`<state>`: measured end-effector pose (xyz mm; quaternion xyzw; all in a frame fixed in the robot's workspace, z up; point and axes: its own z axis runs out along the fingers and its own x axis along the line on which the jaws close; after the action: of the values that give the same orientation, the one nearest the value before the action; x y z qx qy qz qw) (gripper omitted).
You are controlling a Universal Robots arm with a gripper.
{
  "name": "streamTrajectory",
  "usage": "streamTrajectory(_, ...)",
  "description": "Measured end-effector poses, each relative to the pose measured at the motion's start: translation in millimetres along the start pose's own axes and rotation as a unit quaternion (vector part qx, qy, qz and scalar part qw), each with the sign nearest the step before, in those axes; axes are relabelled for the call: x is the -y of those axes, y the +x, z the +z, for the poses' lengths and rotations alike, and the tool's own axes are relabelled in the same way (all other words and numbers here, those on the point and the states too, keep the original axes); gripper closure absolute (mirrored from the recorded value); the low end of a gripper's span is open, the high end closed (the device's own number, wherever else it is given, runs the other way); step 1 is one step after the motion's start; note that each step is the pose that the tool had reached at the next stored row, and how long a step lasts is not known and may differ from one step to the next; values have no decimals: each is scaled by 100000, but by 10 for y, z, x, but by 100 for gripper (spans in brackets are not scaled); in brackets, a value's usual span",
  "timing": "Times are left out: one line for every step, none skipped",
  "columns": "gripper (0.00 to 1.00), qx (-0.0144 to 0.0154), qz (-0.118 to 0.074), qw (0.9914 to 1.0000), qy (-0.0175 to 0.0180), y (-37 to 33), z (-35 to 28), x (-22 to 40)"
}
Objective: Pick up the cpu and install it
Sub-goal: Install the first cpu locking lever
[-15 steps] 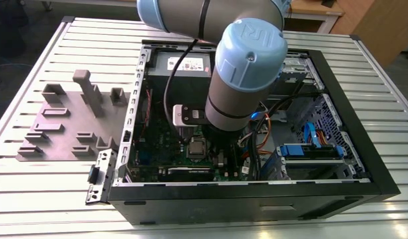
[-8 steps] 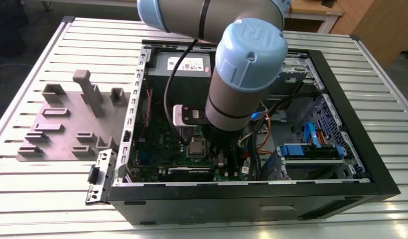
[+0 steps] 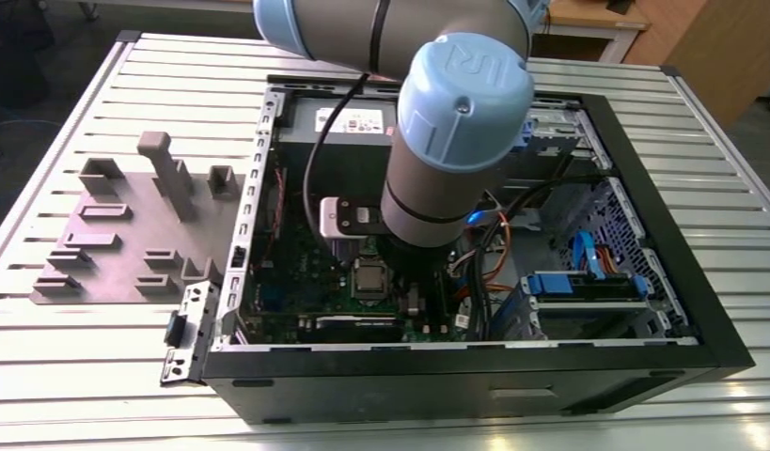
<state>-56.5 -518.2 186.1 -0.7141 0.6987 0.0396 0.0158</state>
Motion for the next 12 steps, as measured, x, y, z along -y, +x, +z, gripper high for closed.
streamTrajectory(89,2,48,100000,-5,0,1,-17)
streamTrajectory(89,4,49,100000,-11,-1,0,-25)
streamTrajectory(89,6,53,100000,-8,-1,-2,-27)
streamTrajectory(89,12,53,100000,0,-1,-6,-27)
streamTrajectory(89,58,59,100000,10,-3,-20,-26)
streamTrajectory(89,90,82,100000,-7,-6,-42,-27)
streamTrajectory(89,57,118,100000,-48,-7,-67,-28)
streamTrajectory(89,4,127,100000,-78,-8,-92,-25)
streamTrajectory(89,27,123,100000,-109,-9,-96,-22)
streamTrajectory(89,22,135,100000,-142,-9,-102,-23)
streamTrajectory(89,15,152,100000,-161,-9,-109,-23)
streamTrajectory(89,11,151,100000,-179,-10,-115,-21)
